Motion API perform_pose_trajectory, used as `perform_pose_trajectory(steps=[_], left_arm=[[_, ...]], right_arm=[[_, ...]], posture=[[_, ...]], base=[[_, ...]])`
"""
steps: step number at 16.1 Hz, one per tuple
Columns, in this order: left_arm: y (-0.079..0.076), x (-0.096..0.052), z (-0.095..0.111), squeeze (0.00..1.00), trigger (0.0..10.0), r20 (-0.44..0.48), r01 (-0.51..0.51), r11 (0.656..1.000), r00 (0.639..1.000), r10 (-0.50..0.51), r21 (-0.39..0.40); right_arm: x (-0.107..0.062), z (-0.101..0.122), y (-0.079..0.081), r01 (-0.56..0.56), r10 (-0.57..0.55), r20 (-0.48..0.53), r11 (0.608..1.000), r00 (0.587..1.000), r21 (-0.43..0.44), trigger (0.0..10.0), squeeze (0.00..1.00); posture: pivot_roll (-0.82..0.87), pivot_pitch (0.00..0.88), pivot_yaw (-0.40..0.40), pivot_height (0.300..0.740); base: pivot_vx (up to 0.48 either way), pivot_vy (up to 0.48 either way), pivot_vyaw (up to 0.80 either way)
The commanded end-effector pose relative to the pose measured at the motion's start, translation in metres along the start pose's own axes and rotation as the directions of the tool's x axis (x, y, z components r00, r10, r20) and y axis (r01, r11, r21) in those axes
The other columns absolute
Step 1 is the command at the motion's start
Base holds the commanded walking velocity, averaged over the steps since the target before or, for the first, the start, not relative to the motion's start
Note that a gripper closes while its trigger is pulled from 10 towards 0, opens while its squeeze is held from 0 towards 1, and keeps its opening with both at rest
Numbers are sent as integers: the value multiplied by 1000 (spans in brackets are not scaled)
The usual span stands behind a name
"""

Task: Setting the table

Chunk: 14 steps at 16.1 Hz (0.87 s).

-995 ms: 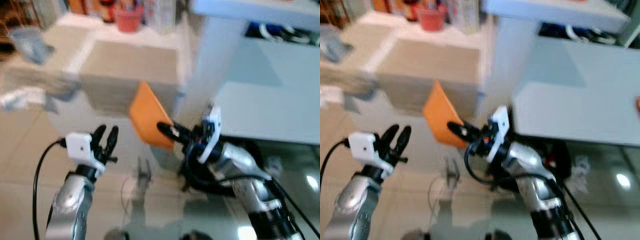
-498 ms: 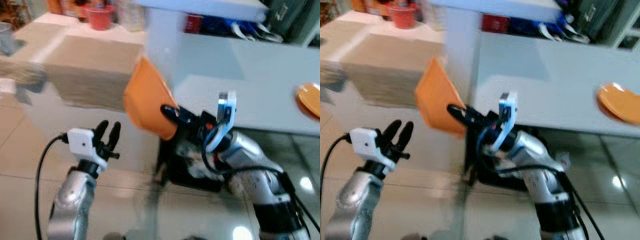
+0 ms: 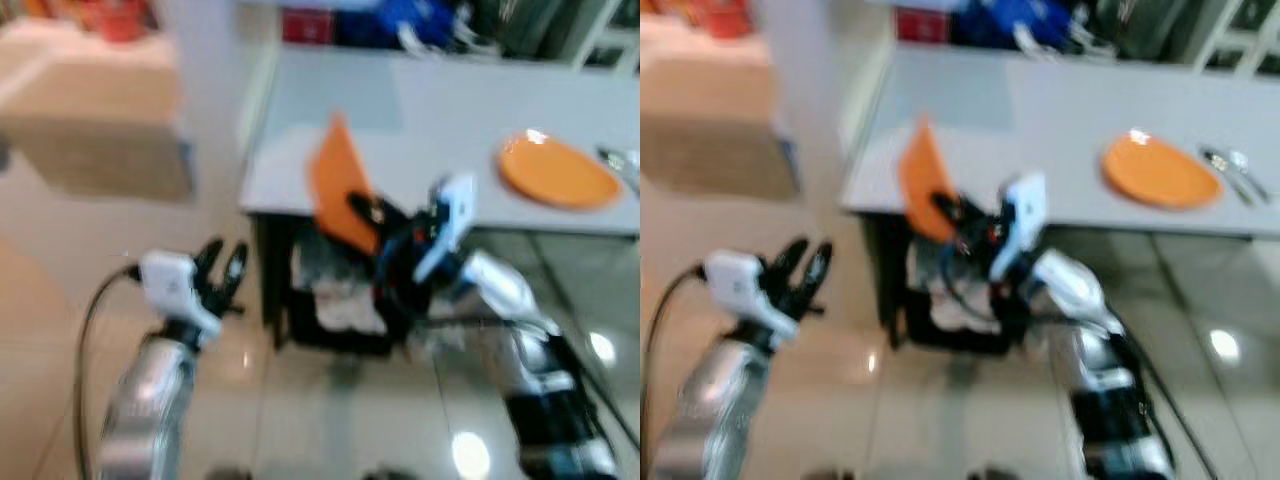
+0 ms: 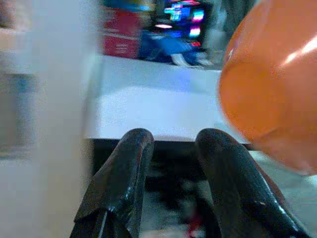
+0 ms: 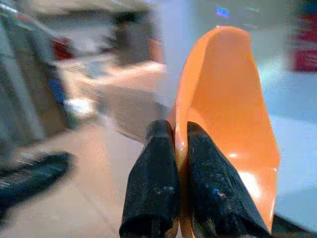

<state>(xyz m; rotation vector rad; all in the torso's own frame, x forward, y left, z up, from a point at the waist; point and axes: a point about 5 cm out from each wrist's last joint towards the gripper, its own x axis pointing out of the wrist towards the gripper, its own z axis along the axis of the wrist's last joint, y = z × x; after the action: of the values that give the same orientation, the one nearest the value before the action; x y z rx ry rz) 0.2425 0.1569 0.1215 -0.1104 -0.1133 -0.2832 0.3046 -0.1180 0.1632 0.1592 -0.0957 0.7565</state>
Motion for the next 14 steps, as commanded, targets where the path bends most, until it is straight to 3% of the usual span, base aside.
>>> perform_pose_trajectory(steps=[1,4,14], left_arm=[[2,2,6,0,10000,16,3,1000,1000,-4,14],[1,5,11,0,10000,30,7,1000,1000,-8,16],[-1,10,14,0,10000,29,9,1000,1000,-9,26]], right_arm=[[2,10,-4,38,-36,50,998,998,-42,10000,0],[4,7,-13,132,-129,40,988,991,-85,10000,0],[8,-3,-15,180,-178,31,974,984,-134,10000,0]], posture=[[-78,81,-22,740],[-78,85,-20,740],[-72,92,-23,740]], base=[[0,-465,0],[0,-461,0],[0,-447,0]])
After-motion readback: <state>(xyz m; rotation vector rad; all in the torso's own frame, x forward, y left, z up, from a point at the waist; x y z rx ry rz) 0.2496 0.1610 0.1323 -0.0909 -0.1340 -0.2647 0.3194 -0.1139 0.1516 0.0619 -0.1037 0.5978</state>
